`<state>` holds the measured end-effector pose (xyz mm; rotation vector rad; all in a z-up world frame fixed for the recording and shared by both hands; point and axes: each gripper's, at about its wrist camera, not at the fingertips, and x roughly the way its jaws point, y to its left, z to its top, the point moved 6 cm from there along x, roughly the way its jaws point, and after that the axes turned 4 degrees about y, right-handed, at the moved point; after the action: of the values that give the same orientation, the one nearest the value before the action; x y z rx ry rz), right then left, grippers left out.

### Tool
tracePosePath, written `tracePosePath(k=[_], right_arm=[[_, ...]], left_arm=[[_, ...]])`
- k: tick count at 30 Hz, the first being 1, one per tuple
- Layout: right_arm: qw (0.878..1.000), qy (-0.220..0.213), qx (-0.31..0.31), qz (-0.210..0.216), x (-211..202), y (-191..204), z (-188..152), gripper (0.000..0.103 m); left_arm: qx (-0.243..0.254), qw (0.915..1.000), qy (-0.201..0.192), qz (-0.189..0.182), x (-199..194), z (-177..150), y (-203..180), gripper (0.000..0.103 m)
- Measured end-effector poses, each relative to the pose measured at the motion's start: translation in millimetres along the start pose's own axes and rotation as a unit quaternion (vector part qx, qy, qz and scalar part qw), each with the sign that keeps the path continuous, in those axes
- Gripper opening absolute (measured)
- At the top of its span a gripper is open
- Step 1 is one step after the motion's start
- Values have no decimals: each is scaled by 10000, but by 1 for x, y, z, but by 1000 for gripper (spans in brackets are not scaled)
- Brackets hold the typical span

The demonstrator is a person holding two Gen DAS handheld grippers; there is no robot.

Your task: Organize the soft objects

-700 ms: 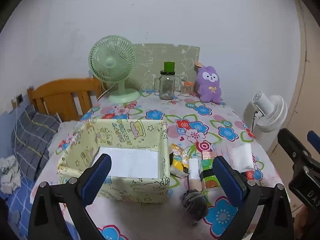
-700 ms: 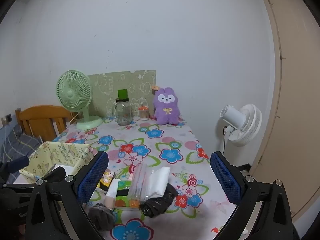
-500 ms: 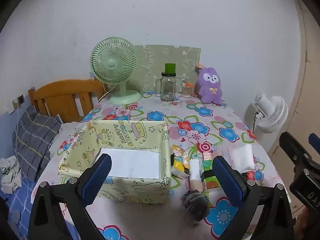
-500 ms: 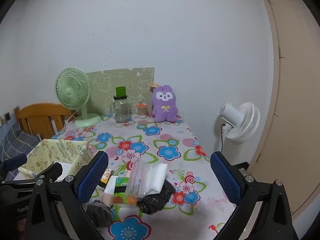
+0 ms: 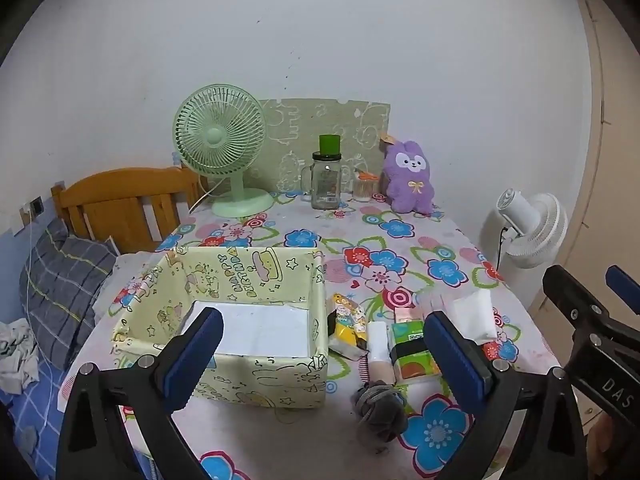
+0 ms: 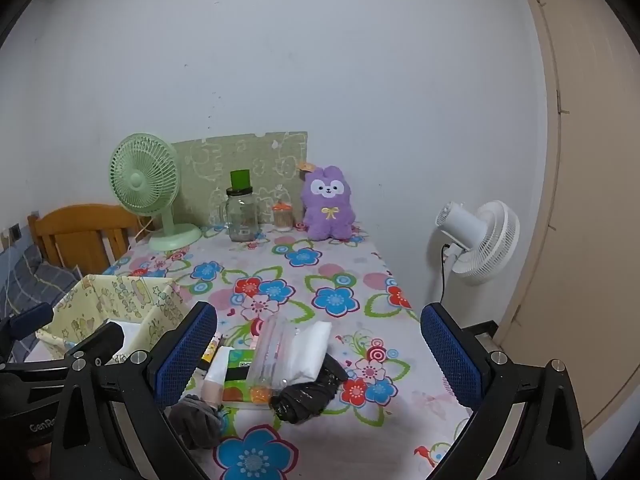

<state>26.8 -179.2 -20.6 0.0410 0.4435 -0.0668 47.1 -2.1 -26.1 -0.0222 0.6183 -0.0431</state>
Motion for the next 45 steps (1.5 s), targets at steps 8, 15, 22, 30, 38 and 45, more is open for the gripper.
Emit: tracePosePath(k=[8,15,22,30,38,45], right_arm=[[10000,-4,-8,-43,-1,-1,0,103],[10000,-3,-7,-31,-2,0,1,103],[10000,-4,-20,-23,-2,0,1,103],[10000,-39,-29,-21,-3,2,1,103],[10000,-39,-21,15,-3,3,1,103],[10000,-48,30,65,-4,4,0,103]], left_arm=[[139,9999,-61,18,1,-5,-8,101],[172,9998,-102,30,1,-9,-13,101],[189,9998,-111,38,2,-8,-12,101],[179,9997,-137,31,1,-9,-11,101],[187,9997,-154,46,0,-8,-13,101],[134,9998,-106,37,1,-10,-10,101]])
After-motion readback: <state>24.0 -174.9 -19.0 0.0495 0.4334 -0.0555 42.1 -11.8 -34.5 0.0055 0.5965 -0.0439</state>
